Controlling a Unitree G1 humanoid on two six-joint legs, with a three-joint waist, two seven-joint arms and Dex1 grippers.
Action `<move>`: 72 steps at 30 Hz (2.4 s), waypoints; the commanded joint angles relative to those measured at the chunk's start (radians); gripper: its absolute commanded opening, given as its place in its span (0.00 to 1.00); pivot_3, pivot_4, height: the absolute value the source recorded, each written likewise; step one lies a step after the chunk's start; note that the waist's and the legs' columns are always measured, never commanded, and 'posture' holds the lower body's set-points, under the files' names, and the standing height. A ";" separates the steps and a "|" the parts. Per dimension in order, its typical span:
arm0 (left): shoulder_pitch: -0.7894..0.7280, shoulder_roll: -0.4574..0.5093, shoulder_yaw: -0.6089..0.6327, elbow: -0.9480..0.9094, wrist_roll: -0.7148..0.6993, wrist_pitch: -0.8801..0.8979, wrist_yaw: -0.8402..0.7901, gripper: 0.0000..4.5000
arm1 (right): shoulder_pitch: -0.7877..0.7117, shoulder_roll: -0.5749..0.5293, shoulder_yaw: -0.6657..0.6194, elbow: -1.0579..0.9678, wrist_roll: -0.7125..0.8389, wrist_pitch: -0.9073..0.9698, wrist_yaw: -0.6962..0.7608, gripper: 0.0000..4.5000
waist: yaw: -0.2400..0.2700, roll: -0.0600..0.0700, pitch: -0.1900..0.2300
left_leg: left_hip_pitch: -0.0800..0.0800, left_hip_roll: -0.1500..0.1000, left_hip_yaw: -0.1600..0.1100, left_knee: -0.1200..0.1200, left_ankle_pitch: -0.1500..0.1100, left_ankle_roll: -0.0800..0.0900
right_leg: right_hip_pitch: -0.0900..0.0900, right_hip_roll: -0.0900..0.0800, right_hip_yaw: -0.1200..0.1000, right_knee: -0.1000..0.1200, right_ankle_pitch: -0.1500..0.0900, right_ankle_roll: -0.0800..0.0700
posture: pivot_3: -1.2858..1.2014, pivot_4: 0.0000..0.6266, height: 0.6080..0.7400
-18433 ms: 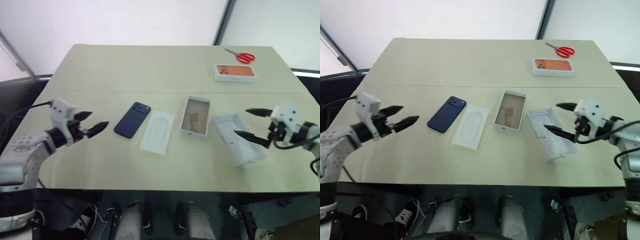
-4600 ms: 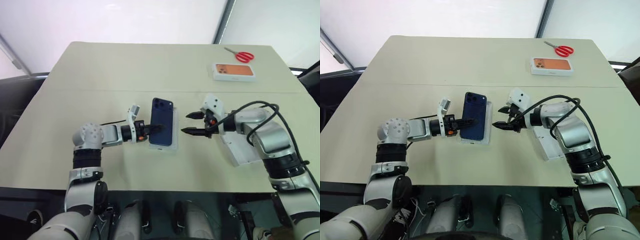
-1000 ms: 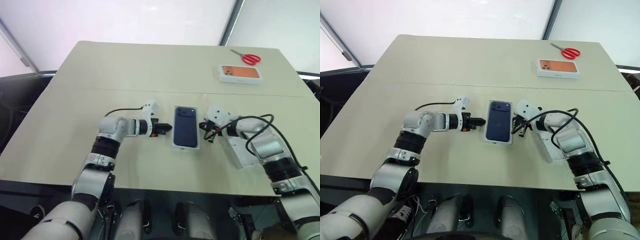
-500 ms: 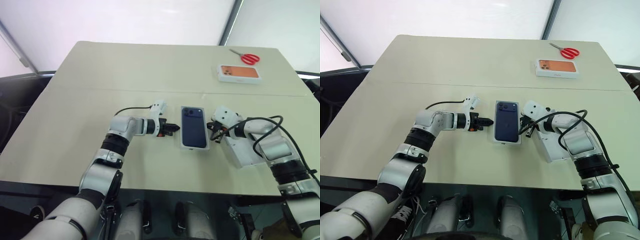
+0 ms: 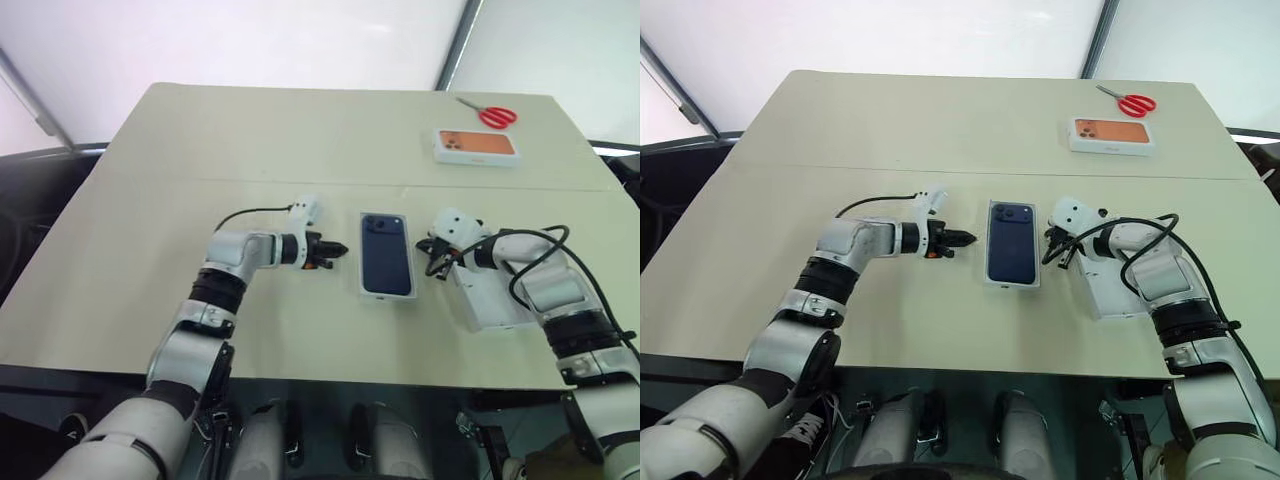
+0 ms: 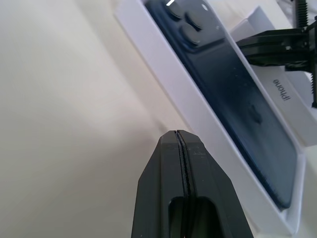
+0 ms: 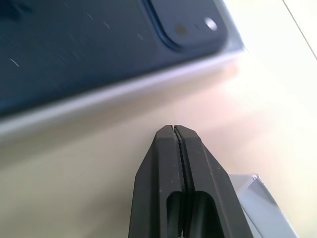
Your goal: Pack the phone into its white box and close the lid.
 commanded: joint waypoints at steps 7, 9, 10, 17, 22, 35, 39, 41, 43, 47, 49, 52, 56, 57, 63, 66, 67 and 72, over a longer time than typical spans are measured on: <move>0.068 0.075 0.056 -0.194 -0.028 -0.046 -0.019 0.00 | -0.034 -0.016 -0.013 0.043 -0.024 -0.027 -0.008 0.00 | -0.004 0.000 0.000 | 0.000 0.000 0.000 0.000 0.000 0.000 | 0.000 0.000 0.000 0.000 0.000 0.000 | 0.52 0.24 0.98; 0.085 0.101 0.061 -0.248 -0.040 -0.048 -0.033 0.00 | -0.026 -0.014 -0.030 0.015 0.004 0.005 0.009 0.00 | -0.006 0.000 0.000 | 0.000 0.000 0.000 0.000 0.000 0.000 | 0.000 0.000 0.000 0.000 0.000 0.000 | 0.52 0.24 0.98; 0.092 0.113 0.068 -0.271 -0.050 -0.044 -0.039 0.00 | -0.021 -0.014 -0.042 -0.008 0.028 0.031 0.025 0.00 | -0.009 0.000 0.000 | 0.000 0.000 0.000 0.000 0.000 0.000 | 0.000 0.000 0.000 0.000 0.000 0.000 | 0.52 0.24 0.98; 0.133 0.194 0.087 -0.367 -0.091 -0.036 -0.085 0.00 | 0.099 -0.100 -0.083 -0.222 0.116 0.158 0.149 0.00 | -0.017 0.000 0.000 | 0.000 0.001 0.000 0.000 0.000 0.000 | 0.000 0.000 0.000 0.000 0.000 0.000 | 0.52 0.24 0.98; 0.150 0.273 0.085 -0.393 -0.088 -0.043 -0.141 0.20 | 0.066 -0.131 -0.209 -0.309 0.257 0.404 0.164 0.06 | -0.017 0.001 0.000 | 0.000 0.001 0.000 0.000 0.000 0.000 | 0.000 0.000 0.001 0.000 0.000 0.000 | 0.52 0.24 0.98; 0.268 0.418 0.118 -0.584 -0.150 -0.229 -0.344 1.00 | 0.075 -0.168 -0.310 -0.551 0.363 1.095 -0.075 0.99 | -0.017 0.001 0.000 | -0.001 0.002 -0.001 0.000 -0.001 0.000 | -0.002 -0.003 0.001 -0.001 0.001 -0.002 | 0.52 0.24 0.98; 0.309 0.457 0.075 -0.591 -0.116 -0.268 -0.380 1.00 | 0.062 -0.138 -0.291 -0.638 0.410 1.287 -0.129 0.99 | -0.017 0.002 0.000 | -0.003 0.002 0.000 -0.001 -0.001 0.000 | -0.004 -0.003 0.001 -0.001 0.001 -0.002 | 0.52 0.24 0.98; 0.320 0.459 0.074 -0.601 -0.126 -0.274 -0.386 1.00 | 0.058 -0.113 -0.296 -0.659 0.427 1.361 -0.159 0.99 | -0.015 0.002 0.000 | -0.003 0.002 -0.001 -0.001 -0.001 0.000 | -0.004 -0.003 0.001 -0.001 0.001 -0.002 | 0.52 0.24 0.98; 0.335 0.462 0.066 -0.622 -0.116 -0.311 -0.393 1.00 | 0.057 -0.088 -0.303 -0.679 0.435 1.413 -0.194 0.99 | -0.015 0.002 0.000 | -0.004 0.001 -0.001 -0.001 -0.001 0.000 | -0.004 -0.003 0.001 -0.001 0.001 -0.002 | 0.52 0.24 0.98; 0.353 0.435 0.075 -0.651 -0.113 -0.361 -0.359 1.00 | 0.089 -0.094 -0.266 -0.730 0.465 1.424 -0.241 0.99 | -0.013 0.002 0.000 | -0.005 0.001 0.000 -0.001 -0.001 0.000 | -0.005 -0.003 0.001 -0.001 0.001 -0.002 | 0.52 0.24 0.98; 0.368 0.432 0.075 -0.658 -0.104 -0.388 -0.354 1.00 | 0.100 -0.096 -0.254 -0.738 0.473 1.424 -0.264 0.99 | -0.015 0.002 0.000 | -0.005 0.001 0.000 -0.001 -0.001 0.000 | -0.005 -0.002 0.001 -0.001 0.001 -0.002 | 0.52 0.24 0.98; 0.396 0.430 0.071 -0.667 -0.085 -0.440 -0.349 1.00 | 0.088 -0.070 -0.279 -0.705 0.487 1.424 -0.315 0.99 | -0.017 0.002 0.000 | -0.004 0.002 0.000 -0.001 -0.001 0.000 | -0.005 -0.002 0.001 -0.001 0.001 -0.002 | 0.52 0.24 0.98; 0.412 0.418 0.078 -0.659 -0.095 -0.478 -0.353 1.00 | 0.074 -0.038 -0.308 -0.671 0.530 1.424 -0.390 0.99 | -0.017 0.002 0.000 | -0.004 0.002 0.000 -0.001 -0.001 0.000 | -0.005 0.000 0.001 -0.001 0.001 -0.002 | 0.52 0.24 0.98; 0.413 0.408 0.084 -0.652 -0.101 -0.492 -0.352 1.00 | 0.066 -0.024 -0.324 -0.649 0.538 1.424 -0.418 0.99 | -0.016 0.002 0.000 | -0.004 0.002 0.000 -0.001 -0.001 0.000 | -0.005 -0.001 0.001 -0.001 0.001 -0.002 | 0.52 0.24 0.98; 0.420 0.392 0.089 -0.646 -0.102 -0.527 -0.341 1.00 | 0.056 -0.006 -0.343 -0.619 0.616 1.424 -0.544 0.99 | -0.016 0.002 0.000 | -0.005 0.002 0.000 -0.001 -0.001 0.001 | -0.005 0.000 0.001 -0.001 0.001 -0.002 | 0.52 0.24 0.98; 0.423 0.382 0.088 -0.645 -0.102 -0.529 -0.332 1.00 | 0.054 -0.009 -0.336 -0.614 0.643 1.424 -0.588 0.81 | -0.016 0.002 0.000 | -0.004 0.002 0.000 -0.001 -0.001 0.001 | -0.005 0.000 0.001 -0.001 0.001 -0.002 | 0.52 0.24 0.98; 0.425 0.380 0.085 -0.645 -0.094 -0.530 -0.326 1.00 | 0.056 -0.011 -0.330 -0.615 0.648 1.424 -0.598 0.70 | -0.017 0.002 0.000 | -0.004 0.002 0.000 -0.001 -0.001 0.001 | -0.005 0.000 0.001 -0.001 0.001 -0.002 | 0.52 0.24 0.98; 0.437 0.375 0.076 -0.660 -0.083 -0.529 -0.302 1.00 | 0.064 0.007 -0.333 -0.606 0.679 1.424 -0.660 0.11 | -0.016 0.002 0.000 | -0.004 0.002 0.001 -0.001 -0.001 0.001 | -0.005 0.000 0.001 -0.001 0.001 -0.002 | 0.52 0.24 0.98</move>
